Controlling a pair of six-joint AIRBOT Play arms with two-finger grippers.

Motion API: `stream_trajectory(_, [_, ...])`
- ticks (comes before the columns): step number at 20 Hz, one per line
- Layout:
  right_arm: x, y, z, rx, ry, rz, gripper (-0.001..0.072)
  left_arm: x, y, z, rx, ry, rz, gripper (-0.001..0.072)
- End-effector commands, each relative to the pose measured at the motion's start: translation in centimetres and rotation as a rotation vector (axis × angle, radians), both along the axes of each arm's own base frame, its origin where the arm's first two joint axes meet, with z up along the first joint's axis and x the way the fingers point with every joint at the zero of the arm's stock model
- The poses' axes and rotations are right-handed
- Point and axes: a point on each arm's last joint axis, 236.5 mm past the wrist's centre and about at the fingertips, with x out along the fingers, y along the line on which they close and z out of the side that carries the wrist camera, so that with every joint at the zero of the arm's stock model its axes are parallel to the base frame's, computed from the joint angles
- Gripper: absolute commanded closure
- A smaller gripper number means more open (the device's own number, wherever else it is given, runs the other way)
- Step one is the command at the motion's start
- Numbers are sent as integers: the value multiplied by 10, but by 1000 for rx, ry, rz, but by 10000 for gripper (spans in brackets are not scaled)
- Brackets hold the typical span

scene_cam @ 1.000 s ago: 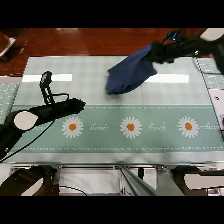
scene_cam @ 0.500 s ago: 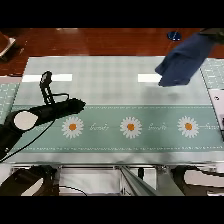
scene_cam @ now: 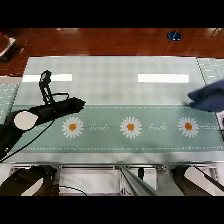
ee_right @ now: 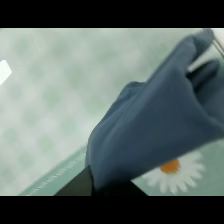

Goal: Fold the shirts.

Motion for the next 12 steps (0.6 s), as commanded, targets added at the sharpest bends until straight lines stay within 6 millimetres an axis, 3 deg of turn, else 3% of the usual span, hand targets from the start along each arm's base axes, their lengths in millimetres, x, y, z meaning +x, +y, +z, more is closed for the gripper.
stream_trajectory(1, [-93, -26, -49, 19, 178, -236, 678, 7, 2, 5, -6, -31, 21, 693])
stream_trajectory(4, [-164, -41, -79, 41, 308, -436, 677, 8, 2, 6, -7, -36, 24, 693])
stream_trajectory(8, [-249, -41, -109, -18, 576, -620, 674, 8, 2, 6, -7, -36, 23, 693])
stream_trajectory(9, [-266, -40, -114, -31, 640, -660, 577, 8, 2, 6, -7, -37, 23, 693])
stream_trajectory(10, [-276, -37, -122, -35, 692, -658, 363, 8, 2, 6, -7, -37, 23, 693])
stream_trajectory(11, [-279, -37, -126, -44, 718, -641, 299, 8, 2, 6, -7, -36, 23, 693])
stream_trajectory(12, [-275, -40, -129, -67, 718, -614, 302, 8, 2, 6, -8, -36, 23, 693])
